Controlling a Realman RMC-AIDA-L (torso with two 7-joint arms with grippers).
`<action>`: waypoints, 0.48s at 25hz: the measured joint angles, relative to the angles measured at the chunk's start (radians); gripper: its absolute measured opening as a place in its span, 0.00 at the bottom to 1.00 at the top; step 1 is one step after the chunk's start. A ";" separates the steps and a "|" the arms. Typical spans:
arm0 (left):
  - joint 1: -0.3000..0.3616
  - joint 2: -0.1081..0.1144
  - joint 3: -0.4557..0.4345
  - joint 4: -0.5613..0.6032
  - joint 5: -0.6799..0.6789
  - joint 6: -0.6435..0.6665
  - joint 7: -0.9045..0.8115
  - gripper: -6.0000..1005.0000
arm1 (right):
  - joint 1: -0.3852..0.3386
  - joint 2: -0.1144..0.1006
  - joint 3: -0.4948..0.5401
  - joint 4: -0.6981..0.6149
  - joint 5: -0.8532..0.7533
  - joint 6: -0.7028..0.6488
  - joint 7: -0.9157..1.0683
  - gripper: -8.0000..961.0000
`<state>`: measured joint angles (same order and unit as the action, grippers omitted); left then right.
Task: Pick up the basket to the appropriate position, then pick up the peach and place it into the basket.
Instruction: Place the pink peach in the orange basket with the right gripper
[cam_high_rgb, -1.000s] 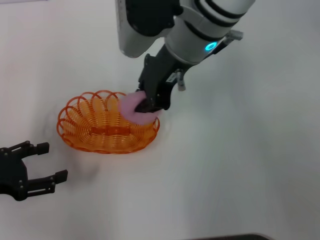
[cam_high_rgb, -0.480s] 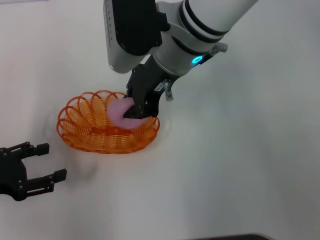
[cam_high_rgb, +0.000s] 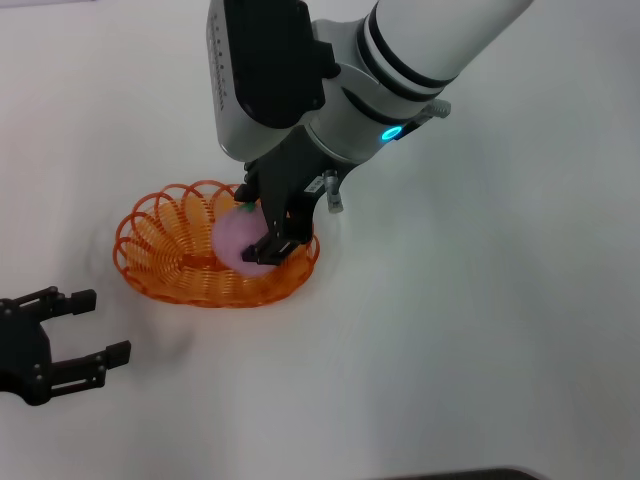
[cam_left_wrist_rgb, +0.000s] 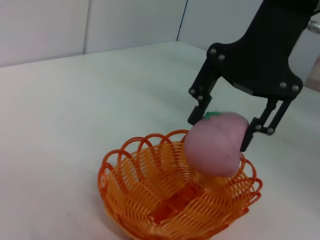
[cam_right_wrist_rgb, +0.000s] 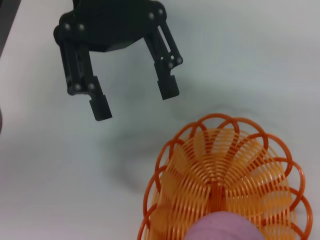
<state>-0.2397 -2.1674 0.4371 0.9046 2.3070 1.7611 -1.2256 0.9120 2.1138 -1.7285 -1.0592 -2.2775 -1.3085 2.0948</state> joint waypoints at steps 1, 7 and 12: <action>0.000 0.000 -0.001 0.002 0.000 0.003 0.000 0.81 | -0.002 -0.001 0.000 0.000 0.003 0.003 0.000 0.50; 0.001 0.000 -0.003 0.008 0.000 0.011 0.000 0.81 | -0.017 -0.003 0.003 -0.001 0.031 0.022 -0.013 0.87; 0.000 0.000 -0.013 0.008 -0.001 0.013 0.000 0.81 | -0.055 -0.013 0.038 -0.017 0.093 0.020 -0.045 0.96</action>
<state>-0.2395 -2.1675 0.4245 0.9129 2.3061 1.7741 -1.2257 0.8575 2.1005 -1.6906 -1.0762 -2.1847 -1.2889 2.0495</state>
